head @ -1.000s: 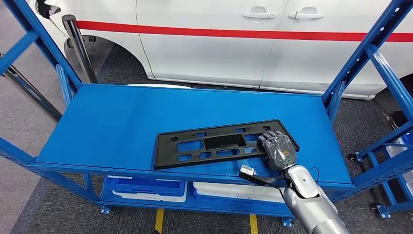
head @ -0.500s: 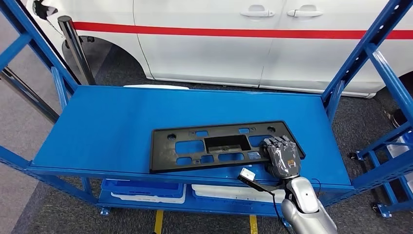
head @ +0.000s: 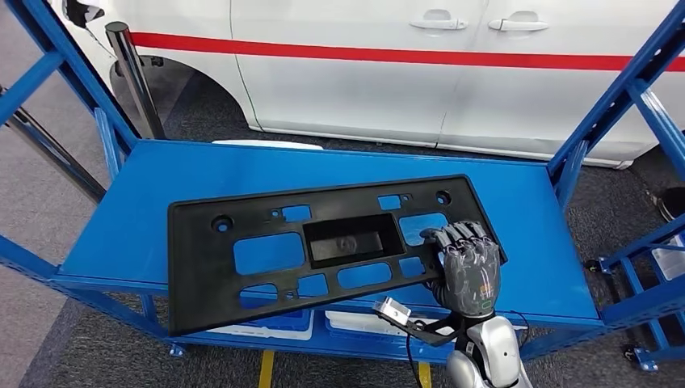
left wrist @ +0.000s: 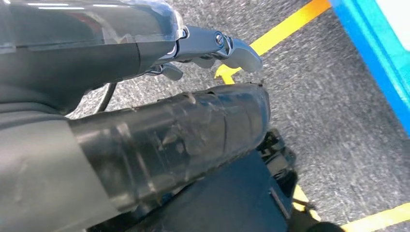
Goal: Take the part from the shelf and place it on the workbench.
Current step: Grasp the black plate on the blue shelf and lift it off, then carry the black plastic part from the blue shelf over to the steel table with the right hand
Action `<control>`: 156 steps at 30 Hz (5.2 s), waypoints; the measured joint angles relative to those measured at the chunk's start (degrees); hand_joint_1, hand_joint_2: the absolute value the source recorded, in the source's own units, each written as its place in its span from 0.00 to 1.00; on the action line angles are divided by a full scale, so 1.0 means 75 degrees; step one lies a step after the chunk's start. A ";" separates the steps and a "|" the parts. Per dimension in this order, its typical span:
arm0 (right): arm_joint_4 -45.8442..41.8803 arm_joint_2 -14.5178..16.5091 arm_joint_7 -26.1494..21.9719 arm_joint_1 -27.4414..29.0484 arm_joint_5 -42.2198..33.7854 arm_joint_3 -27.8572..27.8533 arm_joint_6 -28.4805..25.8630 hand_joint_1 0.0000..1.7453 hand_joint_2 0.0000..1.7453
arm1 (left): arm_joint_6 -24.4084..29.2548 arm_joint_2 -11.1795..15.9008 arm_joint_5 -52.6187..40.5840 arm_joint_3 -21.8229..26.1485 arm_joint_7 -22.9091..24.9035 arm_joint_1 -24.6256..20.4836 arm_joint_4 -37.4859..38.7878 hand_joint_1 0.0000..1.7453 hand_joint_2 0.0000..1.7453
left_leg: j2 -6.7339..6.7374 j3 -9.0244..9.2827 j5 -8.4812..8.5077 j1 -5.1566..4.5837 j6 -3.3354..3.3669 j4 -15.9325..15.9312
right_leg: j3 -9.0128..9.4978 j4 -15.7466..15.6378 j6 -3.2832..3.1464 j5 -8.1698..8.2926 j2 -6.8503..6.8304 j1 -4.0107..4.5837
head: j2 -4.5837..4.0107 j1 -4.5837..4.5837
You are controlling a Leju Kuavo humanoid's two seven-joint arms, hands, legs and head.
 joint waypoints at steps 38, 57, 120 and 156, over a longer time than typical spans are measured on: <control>-0.0776 0.0877 -0.0211 0.0978 0.0216 0.0686 -0.0004 1.00 1.00 | 0.0792 -0.0015 -0.0122 0.0471 0.0086 0.0096 0.0000 0.00 1.00 | 0.0034 -0.0726 -0.0763 0.0051 -0.0297 0.1471 | 0.0221 -0.0085 -0.0308 -0.0189 0.0020 0.0008 | 0.0000 -0.0012; -0.0778 0.0915 -0.0246 0.1055 0.0019 0.0732 -0.0004 1.00 1.00 | 0.0943 -0.0064 -0.0230 0.0509 0.0173 0.0065 0.0000 0.00 1.00 | 0.0116 -0.0259 0.0356 -0.0010 0.0145 -0.0098 | -0.0306 0.1671 0.0143 -0.1144 0.0024 -0.0060 | 0.0000 -0.0002; -0.0742 0.1047 -0.0133 0.1215 0.0041 0.0817 -0.0007 1.00 1.00 | 0.0851 -0.0205 -0.0393 0.0615 0.0264 0.0040 0.0000 0.00 1.00 | 0.0164 -0.0215 0.0282 -0.0045 0.0083 -0.0062 | 0.0146 0.0957 0.0051 -0.0645 0.0020 -0.0022 | 0.0000 -0.0004; -0.0758 0.1096 -0.0321 0.1255 -0.0301 0.0810 -0.0007 1.00 1.00 | 0.0845 -0.0232 -0.0484 0.0737 0.0261 0.0034 0.0001 0.00 1.00 | 0.0156 -0.0394 0.0382 -0.0069 -0.0130 0.0127 | 0.0673 -0.0024 -0.0173 -0.0594 0.0019 0.0034 | 0.0000 -0.0020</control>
